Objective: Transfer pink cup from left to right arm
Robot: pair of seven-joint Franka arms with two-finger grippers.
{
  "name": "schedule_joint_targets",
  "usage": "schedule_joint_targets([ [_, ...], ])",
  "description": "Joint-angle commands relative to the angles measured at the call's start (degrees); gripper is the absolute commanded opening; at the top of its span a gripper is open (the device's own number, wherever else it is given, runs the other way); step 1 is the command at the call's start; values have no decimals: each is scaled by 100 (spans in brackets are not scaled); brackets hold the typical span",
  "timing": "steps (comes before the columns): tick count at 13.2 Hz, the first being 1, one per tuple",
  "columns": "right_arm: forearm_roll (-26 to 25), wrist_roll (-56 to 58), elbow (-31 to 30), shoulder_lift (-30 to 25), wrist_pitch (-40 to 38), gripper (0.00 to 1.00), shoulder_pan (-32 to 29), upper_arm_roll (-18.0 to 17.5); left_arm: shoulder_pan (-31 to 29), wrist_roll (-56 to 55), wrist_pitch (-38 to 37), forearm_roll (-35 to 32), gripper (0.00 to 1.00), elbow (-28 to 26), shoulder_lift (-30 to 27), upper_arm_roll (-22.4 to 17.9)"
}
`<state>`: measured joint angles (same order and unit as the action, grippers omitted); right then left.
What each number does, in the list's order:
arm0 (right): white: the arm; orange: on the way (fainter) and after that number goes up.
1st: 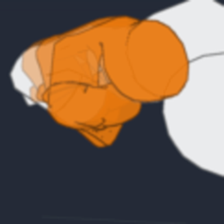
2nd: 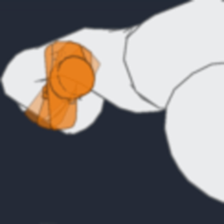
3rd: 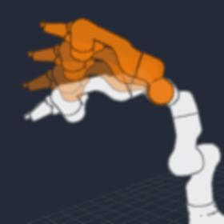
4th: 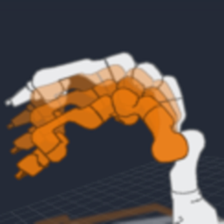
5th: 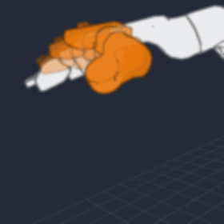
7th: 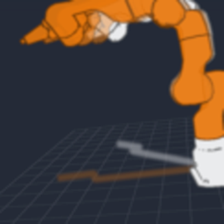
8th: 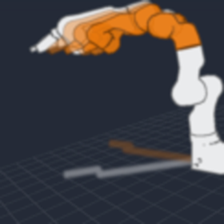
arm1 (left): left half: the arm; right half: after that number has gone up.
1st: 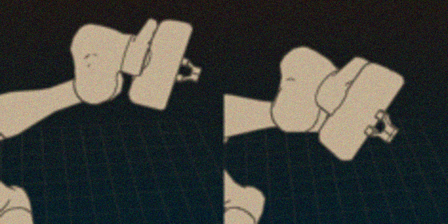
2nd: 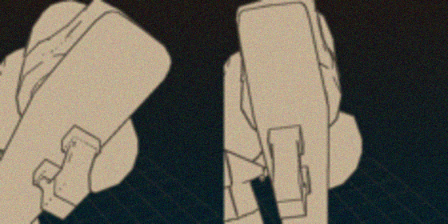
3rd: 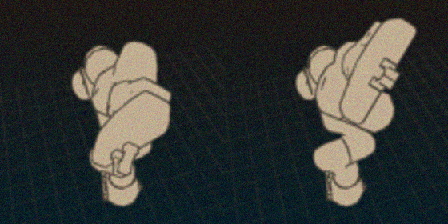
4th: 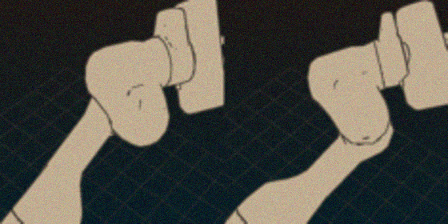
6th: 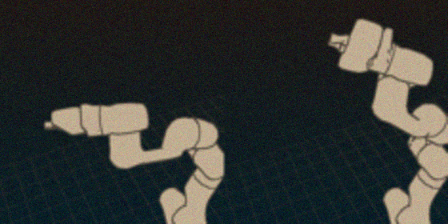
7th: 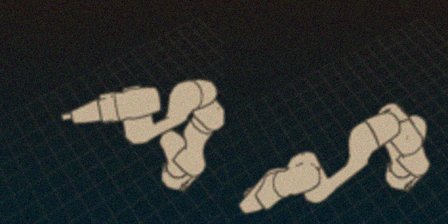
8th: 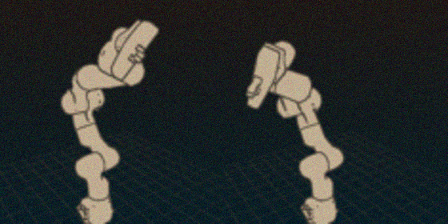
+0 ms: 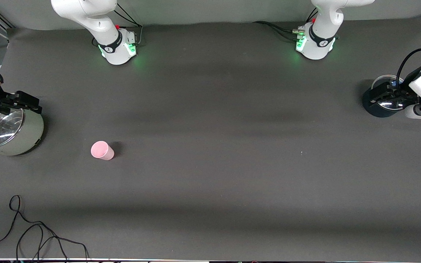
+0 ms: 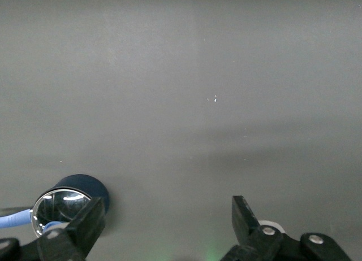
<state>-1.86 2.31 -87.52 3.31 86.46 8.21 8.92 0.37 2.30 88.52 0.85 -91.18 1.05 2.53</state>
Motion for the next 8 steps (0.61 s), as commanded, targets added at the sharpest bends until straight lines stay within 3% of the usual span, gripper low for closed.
schedule_joint_targets([
  [1, -87, -47, 174, 100, 2, 100, 40, -5, -63, -72, 51, 47, 100, -5, -43, 55],
  [8, 115, -47, 147, 109, 125, 100, 23, 4, -10, 7, -10, 29, 100, -22, 10, 73],
])
